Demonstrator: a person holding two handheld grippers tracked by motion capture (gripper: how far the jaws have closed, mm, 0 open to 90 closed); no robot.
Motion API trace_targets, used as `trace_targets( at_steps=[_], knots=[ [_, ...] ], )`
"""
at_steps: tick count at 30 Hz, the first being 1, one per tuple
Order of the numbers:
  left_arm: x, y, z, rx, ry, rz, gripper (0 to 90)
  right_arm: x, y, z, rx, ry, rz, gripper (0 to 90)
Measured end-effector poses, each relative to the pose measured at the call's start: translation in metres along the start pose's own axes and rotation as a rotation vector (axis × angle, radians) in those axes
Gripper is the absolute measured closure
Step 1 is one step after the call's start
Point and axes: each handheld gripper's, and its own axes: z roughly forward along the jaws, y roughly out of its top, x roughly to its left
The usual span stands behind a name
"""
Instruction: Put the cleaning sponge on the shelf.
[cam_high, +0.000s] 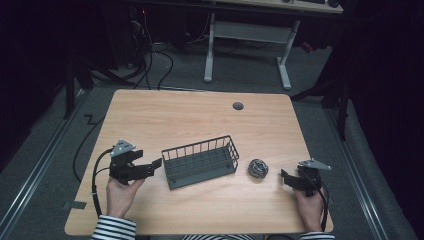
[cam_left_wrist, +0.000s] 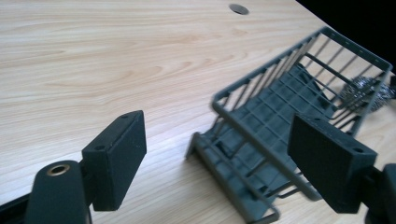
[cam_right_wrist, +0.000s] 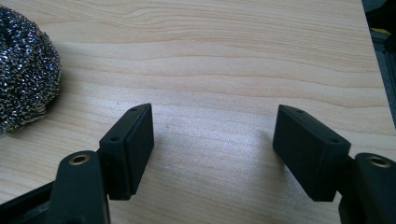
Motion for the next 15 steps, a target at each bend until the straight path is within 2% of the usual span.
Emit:
trace_targets(
  at_steps=[3,9,13,15],
  knots=[
    [0.009,-0.006,-0.005,-0.005,0.02,-0.023,20.5,0.0,0.0,0.0,0.0,0.0,0.0,29.3],
    [0.026,-0.023,-0.009,0.014,0.092,-0.046,21.7,0.0,0.0,0.0,-0.001,0.003,-0.003,29.4],
    [0.038,-0.037,-0.005,0.028,0.128,-0.064,22.3,0.0,0.001,0.0,0.002,0.005,-0.009,28.7],
    [0.044,-0.045,-0.001,0.04,0.136,-0.089,22.5,0.0,0.001,0.001,0.002,0.008,-0.013,28.0]
  ],
)
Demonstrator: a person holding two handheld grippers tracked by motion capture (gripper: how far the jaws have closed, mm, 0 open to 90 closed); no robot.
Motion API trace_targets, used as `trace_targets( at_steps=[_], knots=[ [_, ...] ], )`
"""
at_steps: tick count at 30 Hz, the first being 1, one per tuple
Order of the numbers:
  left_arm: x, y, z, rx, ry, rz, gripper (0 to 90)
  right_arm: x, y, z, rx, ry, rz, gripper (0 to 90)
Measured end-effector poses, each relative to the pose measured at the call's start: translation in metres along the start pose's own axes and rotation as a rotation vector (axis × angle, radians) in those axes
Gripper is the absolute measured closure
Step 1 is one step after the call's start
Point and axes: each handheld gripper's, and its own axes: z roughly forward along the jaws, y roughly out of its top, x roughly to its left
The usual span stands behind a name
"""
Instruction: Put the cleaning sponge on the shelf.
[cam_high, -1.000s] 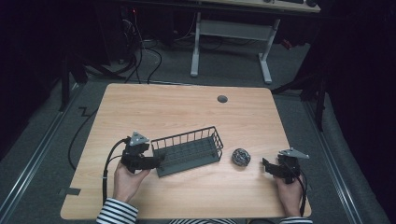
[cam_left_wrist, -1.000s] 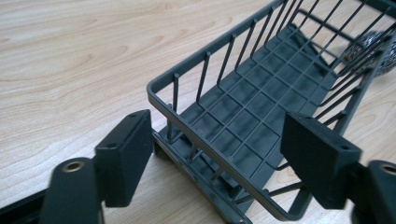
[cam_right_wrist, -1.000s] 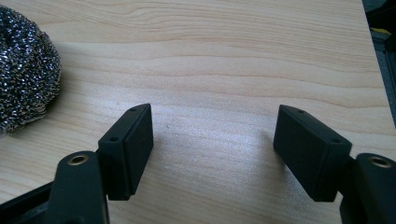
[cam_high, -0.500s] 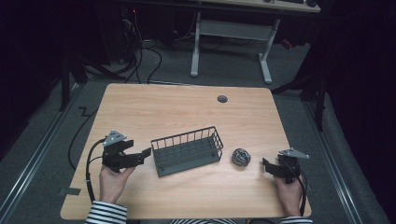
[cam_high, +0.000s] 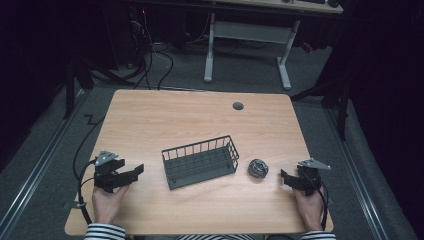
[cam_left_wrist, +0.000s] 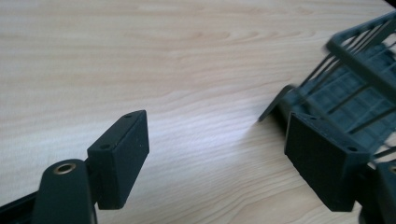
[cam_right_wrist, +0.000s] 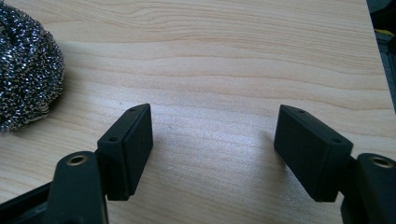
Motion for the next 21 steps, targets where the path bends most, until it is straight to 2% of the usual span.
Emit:
trace_targets(
  at_steps=[5,6,12,21],
  knots=[
    [0.009,-0.013,0.012,0.03,0.068,-0.014,23.1,0.0,0.0,0.0,0.004,0.011,-0.01,25.1],
    [0.011,-0.017,0.017,0.042,0.089,-0.015,23.4,-0.001,-0.001,-0.001,0.007,0.026,-0.021,24.2],
    [0.013,-0.023,0.026,0.076,0.135,0.015,23.3,0.0,-0.001,-0.002,0.013,0.037,-0.028,24.4],
    [0.015,-0.028,0.032,0.072,0.189,0.027,23.4,-0.002,-0.002,-0.003,0.004,0.052,-0.025,27.9]
  ],
)
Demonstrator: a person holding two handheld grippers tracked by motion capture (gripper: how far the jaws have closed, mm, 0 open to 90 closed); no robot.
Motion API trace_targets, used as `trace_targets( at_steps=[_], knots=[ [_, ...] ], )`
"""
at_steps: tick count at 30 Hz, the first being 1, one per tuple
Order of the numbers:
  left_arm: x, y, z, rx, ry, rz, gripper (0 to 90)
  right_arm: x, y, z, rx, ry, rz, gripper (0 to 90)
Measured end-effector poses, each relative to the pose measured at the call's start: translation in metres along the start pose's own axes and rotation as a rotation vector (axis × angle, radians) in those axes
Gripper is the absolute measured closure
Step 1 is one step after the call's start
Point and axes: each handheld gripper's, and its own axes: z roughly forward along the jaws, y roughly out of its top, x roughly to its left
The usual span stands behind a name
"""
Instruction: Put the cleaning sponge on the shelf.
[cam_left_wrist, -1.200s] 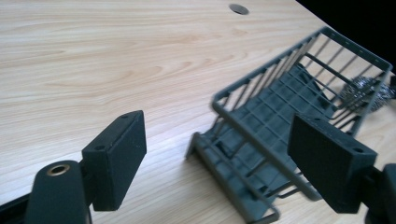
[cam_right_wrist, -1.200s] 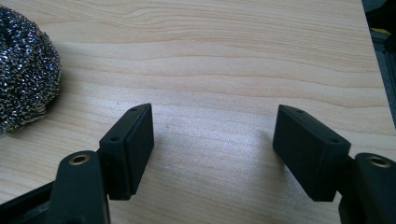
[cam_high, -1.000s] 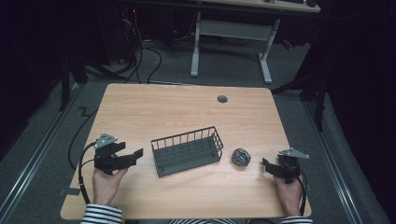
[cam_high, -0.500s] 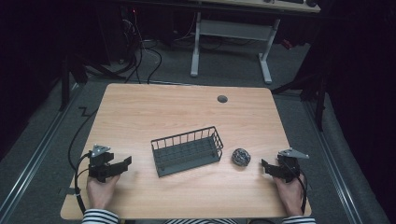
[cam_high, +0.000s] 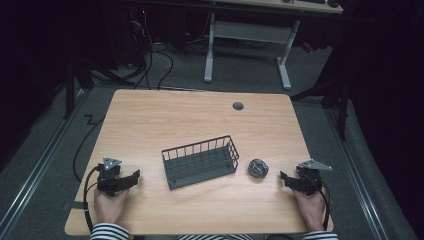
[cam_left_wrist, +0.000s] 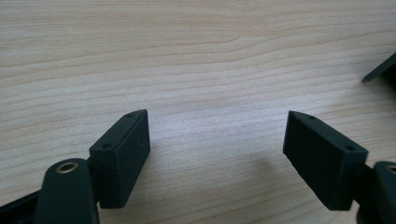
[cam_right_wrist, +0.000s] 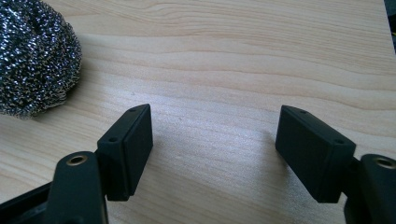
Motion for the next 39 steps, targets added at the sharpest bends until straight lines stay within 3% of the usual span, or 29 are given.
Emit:
trace_targets(
  at_steps=[6,10,20,26,31,39],
  knots=[
    [0.0,-0.005,0.002,-0.034,0.022,0.006,25.0,-0.001,0.0,-0.001,0.0,0.015,0.009,29.1],
    [-0.005,-0.005,0.004,-0.02,0.056,0.049,24.9,0.0,0.001,-0.003,0.004,0.033,0.017,29.9],
    [-0.005,-0.005,0.004,-0.02,0.05,0.053,24.0,0.005,0.007,-0.019,-0.022,0.079,0.003,30.7],
    [-0.005,-0.005,0.004,-0.019,0.051,0.054,24.0,0.018,0.018,-0.028,-0.022,0.134,-0.046,30.1],
    [-0.005,-0.005,0.004,-0.02,0.05,0.052,24.0,0.039,0.031,-0.033,-0.022,0.196,-0.104,29.5],
    [-0.005,-0.005,0.004,-0.02,0.049,0.053,24.1,0.063,0.047,-0.025,0.0,0.241,-0.172,28.2]
  ],
)
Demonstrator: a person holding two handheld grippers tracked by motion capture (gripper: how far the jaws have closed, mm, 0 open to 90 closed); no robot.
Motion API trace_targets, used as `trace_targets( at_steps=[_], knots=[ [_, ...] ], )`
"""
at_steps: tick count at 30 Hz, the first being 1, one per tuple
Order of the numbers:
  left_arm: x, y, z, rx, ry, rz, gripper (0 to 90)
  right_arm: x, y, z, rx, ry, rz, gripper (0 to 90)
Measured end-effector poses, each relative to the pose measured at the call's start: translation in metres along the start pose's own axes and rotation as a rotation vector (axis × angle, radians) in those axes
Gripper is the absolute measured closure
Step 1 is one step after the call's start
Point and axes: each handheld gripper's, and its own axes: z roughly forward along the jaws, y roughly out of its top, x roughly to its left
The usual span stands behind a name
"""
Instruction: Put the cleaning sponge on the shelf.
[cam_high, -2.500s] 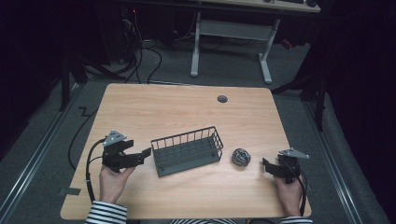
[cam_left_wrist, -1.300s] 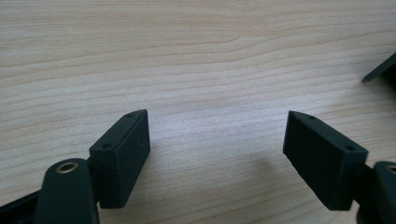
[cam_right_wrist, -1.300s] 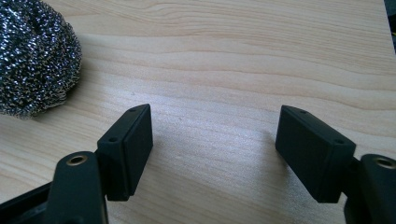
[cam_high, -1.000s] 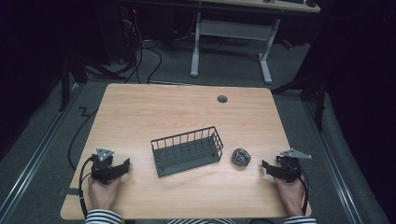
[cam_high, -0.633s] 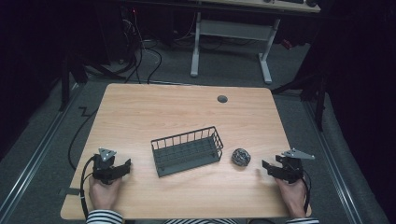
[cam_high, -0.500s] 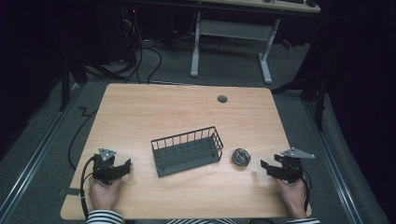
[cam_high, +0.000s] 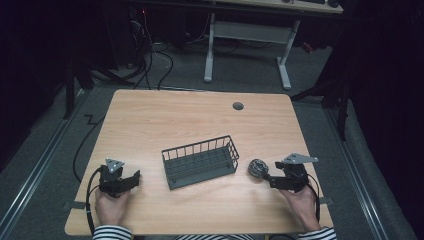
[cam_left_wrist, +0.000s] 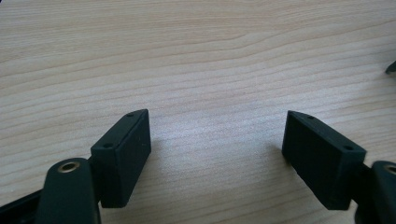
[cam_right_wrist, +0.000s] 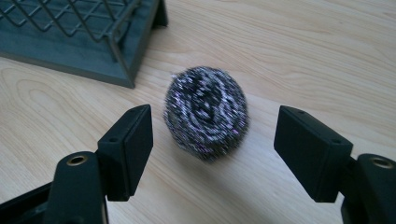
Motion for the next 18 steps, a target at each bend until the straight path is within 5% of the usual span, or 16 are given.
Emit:
trace_targets(
  at_steps=[18],
  knots=[
    [0.0,0.0,0.0,-0.002,0.012,-0.013,24.1,0.005,0.014,0.044,0.124,-0.011,-0.038,26.2]
  ],
)
